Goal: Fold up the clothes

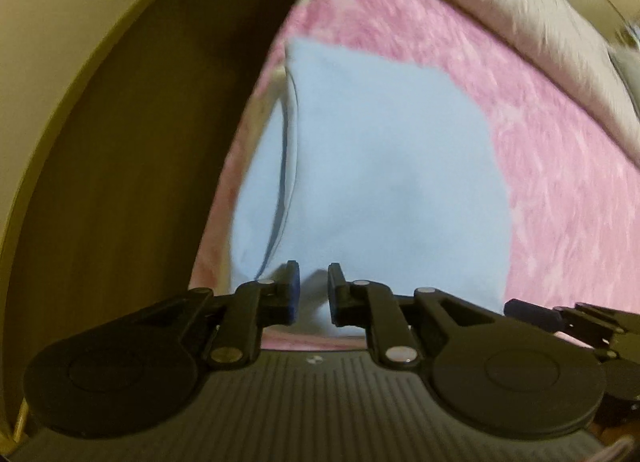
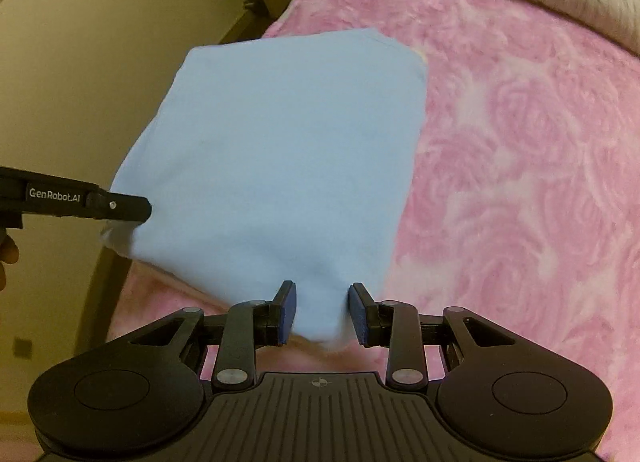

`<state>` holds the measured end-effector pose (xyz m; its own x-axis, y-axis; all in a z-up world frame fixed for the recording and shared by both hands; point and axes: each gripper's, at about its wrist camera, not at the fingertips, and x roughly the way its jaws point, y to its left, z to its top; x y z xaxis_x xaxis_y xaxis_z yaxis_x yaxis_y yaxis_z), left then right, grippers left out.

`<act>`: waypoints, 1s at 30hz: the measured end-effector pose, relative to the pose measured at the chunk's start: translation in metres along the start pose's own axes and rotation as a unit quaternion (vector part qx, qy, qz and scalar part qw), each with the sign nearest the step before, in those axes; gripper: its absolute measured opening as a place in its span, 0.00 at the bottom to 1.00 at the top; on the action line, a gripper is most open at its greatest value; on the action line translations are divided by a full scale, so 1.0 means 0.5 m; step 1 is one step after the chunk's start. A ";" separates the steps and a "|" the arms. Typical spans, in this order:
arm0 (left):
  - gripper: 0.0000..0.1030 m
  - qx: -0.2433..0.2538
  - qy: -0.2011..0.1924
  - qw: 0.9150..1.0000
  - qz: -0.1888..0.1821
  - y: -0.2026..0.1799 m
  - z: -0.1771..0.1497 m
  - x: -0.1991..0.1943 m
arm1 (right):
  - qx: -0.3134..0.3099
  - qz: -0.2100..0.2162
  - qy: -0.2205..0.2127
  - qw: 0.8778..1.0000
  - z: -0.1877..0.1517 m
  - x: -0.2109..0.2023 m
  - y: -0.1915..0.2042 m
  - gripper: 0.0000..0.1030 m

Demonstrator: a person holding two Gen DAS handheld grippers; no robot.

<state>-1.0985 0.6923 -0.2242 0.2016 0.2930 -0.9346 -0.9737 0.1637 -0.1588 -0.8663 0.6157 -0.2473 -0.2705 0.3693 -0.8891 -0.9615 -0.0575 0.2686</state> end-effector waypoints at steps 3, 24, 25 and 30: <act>0.21 0.004 -0.025 0.999 0.030 -0.026 -0.009 -0.063 | -0.002 0.010 -0.033 0.999 0.009 -0.065 0.010 0.32; 0.47 -0.115 -0.101 0.975 0.161 -0.343 -0.216 -0.374 | -0.110 0.066 -0.060 0.990 -0.040 -0.370 -0.072 0.40; 0.47 -0.119 -0.107 0.973 0.164 -0.361 -0.225 -0.382 | -0.121 0.062 -0.068 0.988 -0.045 -0.384 -0.082 0.41; 0.47 -0.140 -0.139 0.963 0.183 -0.450 -0.272 -0.420 | -0.145 0.064 -0.084 0.984 -0.066 -0.440 -0.141 0.41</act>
<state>-0.9363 0.4659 -0.0356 -0.1786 0.5306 -0.8286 -0.9675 -0.2479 0.0498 -0.7406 0.5080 -0.0828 -0.4020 0.4881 -0.7747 -0.8998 -0.3673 0.2356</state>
